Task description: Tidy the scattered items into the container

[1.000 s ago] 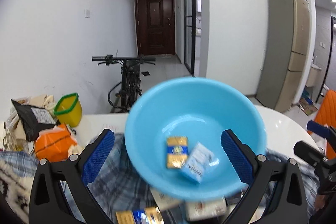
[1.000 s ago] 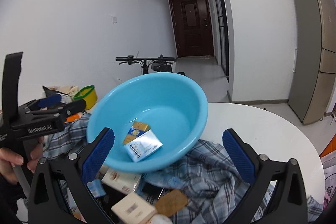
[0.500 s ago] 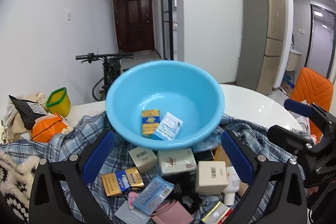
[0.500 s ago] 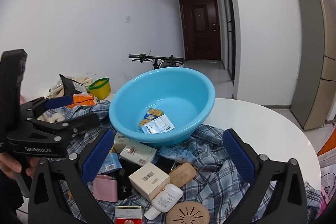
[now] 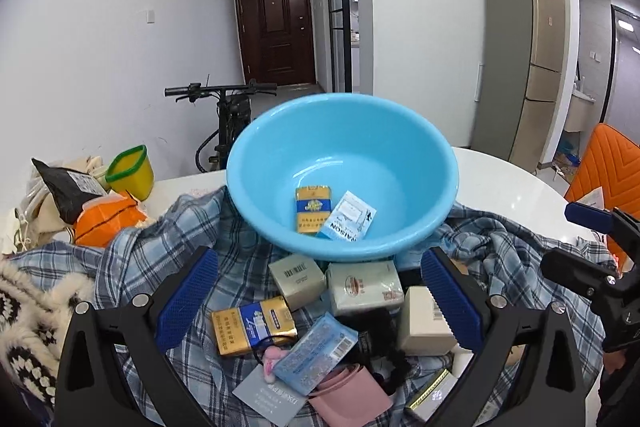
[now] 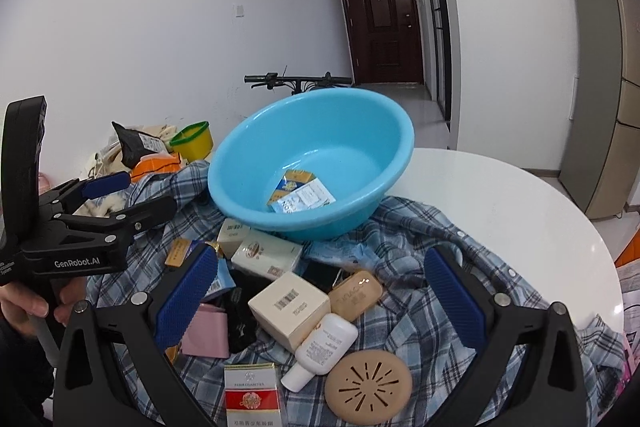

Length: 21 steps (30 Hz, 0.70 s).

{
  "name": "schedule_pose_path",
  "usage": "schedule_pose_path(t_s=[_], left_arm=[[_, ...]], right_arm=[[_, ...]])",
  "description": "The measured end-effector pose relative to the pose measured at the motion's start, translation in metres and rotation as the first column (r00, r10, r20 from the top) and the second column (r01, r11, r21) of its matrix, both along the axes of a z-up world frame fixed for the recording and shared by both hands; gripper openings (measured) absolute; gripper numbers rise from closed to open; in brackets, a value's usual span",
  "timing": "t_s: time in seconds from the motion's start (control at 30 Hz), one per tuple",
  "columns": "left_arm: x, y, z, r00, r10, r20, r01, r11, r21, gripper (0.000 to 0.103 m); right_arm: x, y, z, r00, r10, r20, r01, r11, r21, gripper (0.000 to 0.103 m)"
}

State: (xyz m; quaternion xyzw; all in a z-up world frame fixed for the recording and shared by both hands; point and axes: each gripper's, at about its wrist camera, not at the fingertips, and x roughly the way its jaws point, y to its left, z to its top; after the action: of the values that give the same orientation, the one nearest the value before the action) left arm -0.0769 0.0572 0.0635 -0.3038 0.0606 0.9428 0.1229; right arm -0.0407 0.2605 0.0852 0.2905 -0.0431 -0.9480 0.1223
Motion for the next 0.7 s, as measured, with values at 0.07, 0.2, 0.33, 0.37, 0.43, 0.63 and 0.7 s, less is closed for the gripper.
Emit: schedule_pose_path(t_s=[0.07, 0.2, 0.33, 0.37, 0.43, 0.63, 0.7], left_arm=[[0.004, -0.001, -0.006, 1.000, -0.003, 0.014, 0.003, 1.000, 0.009, 0.103], [0.010, 0.001, -0.023, 0.996, -0.028, 0.081, 0.025, 0.999, 0.040, 0.103], [0.013, 0.002, -0.045, 0.990, -0.032, 0.135, 0.026, 0.999, 0.046, 0.103], [0.014, 0.001, -0.050, 0.989, -0.030, 0.143, 0.024, 0.999, 0.045, 0.103], [0.015, 0.000, -0.059, 0.988, -0.016, 0.156, 0.011, 0.999, 0.031, 0.103], [0.026, -0.005, -0.072, 0.987, 0.014, 0.161, -0.013, 1.000, -0.008, 0.103], [0.029, -0.008, -0.072, 0.986, 0.021, 0.168, -0.021, 1.000, -0.001, 0.103]], right_arm=[[0.004, -0.002, -0.006, 1.000, 0.012, 0.009, -0.012, 1.000, -0.008, 0.103], [0.011, -0.011, -0.028, 0.997, 0.053, 0.051, -0.052, 0.998, -0.020, 0.103], [0.013, -0.018, -0.047, 0.992, 0.080, 0.098, -0.079, 0.997, -0.007, 0.103], [0.013, -0.018, -0.051, 0.991, 0.080, 0.106, -0.080, 0.997, 0.000, 0.103], [0.013, -0.017, -0.058, 0.990, 0.066, 0.124, -0.067, 0.998, 0.005, 0.103], [0.017, -0.008, -0.071, 0.986, 0.069, 0.154, -0.055, 0.994, -0.098, 0.103], [0.020, -0.005, -0.072, 0.988, 0.063, 0.142, -0.047, 0.993, -0.111, 0.103]])
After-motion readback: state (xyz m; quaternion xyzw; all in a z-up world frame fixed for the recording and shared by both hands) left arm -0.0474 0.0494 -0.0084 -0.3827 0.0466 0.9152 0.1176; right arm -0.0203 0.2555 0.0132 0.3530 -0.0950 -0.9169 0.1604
